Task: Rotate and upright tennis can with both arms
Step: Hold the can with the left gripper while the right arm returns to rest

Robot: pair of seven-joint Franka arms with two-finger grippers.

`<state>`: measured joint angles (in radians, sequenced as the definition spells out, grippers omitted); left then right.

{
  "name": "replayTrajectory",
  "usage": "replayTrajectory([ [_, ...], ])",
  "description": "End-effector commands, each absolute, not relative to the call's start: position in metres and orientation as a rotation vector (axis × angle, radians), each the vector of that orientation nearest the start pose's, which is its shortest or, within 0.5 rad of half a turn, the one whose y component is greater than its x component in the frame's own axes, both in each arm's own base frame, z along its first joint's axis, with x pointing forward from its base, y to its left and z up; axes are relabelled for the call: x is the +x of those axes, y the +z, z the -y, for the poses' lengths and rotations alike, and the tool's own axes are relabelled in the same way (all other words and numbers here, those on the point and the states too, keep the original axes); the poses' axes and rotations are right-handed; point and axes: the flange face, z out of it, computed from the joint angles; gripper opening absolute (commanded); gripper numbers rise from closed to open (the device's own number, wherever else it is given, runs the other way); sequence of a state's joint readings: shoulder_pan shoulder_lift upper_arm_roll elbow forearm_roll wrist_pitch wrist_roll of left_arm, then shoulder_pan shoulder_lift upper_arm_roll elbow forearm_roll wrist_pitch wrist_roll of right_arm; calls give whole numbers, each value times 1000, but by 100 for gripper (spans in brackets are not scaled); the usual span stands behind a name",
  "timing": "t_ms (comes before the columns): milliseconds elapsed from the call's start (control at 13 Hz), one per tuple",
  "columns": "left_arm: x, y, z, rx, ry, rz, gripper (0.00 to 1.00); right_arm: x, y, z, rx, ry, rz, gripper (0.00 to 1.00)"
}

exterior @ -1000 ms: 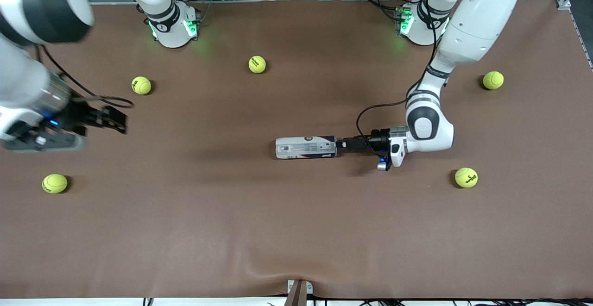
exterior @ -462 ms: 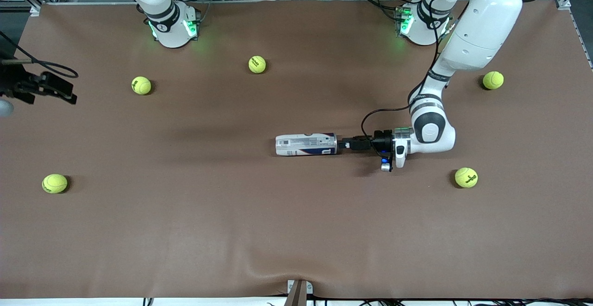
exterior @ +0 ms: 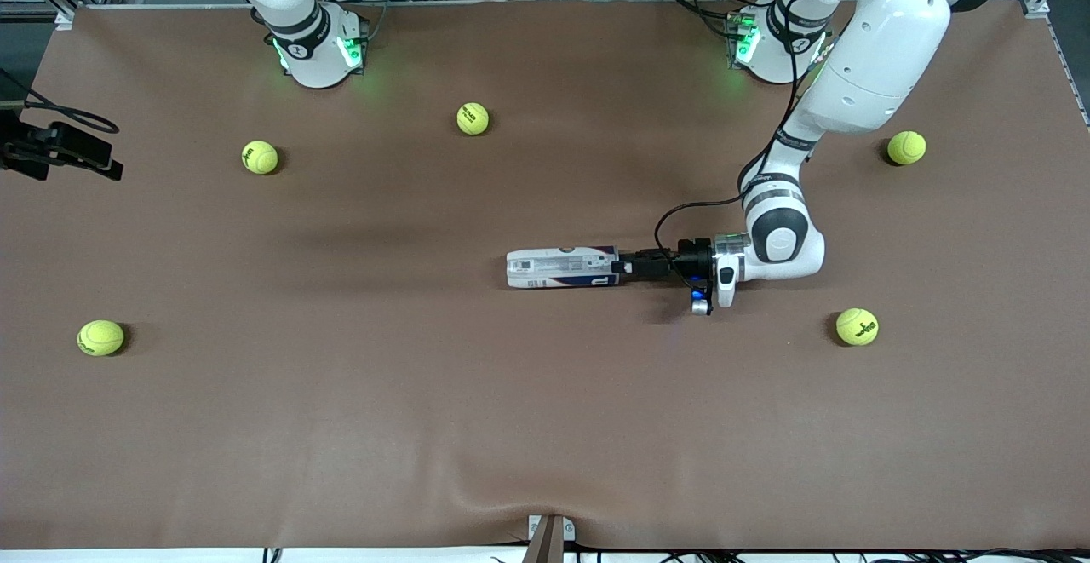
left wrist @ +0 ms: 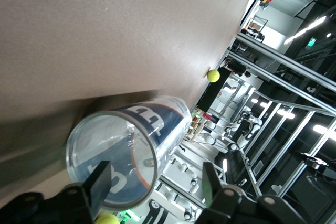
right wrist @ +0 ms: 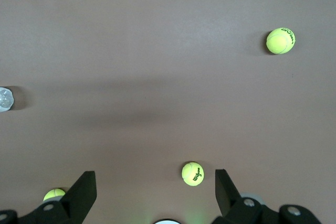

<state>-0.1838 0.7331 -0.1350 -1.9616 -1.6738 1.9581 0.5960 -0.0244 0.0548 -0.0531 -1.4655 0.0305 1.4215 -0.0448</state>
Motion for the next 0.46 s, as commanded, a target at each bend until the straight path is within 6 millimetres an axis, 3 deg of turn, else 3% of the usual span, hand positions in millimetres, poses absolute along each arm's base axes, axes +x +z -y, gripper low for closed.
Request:
replayTrajectory([
  [0,528,103,253,1706,-368,-436,64,546,637,49,-3071,136,-65,100],
  [154,526,101,255,1705,-371,-433,52,546,642,50,-3078,125,-132,100],
  [385,529,104,256,1703,-365,-427,16,544,648,50,-3082,111,-214,100],
])
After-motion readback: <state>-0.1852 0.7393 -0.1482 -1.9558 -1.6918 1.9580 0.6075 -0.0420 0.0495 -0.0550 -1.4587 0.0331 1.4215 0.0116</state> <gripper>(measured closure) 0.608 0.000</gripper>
